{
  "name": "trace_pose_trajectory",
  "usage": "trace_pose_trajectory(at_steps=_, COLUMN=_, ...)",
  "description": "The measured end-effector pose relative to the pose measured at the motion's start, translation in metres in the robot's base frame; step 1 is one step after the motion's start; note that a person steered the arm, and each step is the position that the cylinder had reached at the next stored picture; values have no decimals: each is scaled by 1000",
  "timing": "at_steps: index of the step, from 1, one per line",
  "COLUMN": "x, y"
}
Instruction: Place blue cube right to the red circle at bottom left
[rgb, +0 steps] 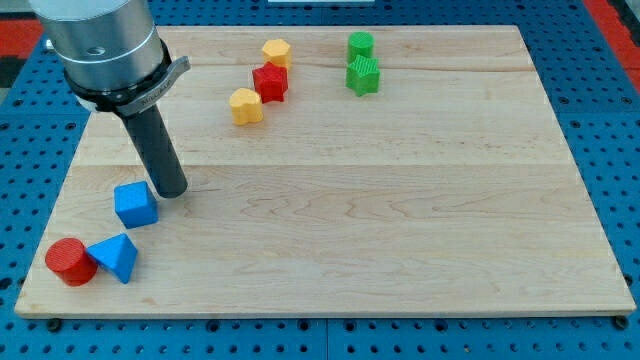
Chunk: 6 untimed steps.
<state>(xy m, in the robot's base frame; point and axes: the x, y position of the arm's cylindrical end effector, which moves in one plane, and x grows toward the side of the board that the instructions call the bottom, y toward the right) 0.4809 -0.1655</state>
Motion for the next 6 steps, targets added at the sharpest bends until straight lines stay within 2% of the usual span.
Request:
trace_pose_trajectory(at_steps=2, x=7, y=-32)
trace_pose_trajectory(at_steps=6, x=20, y=-47)
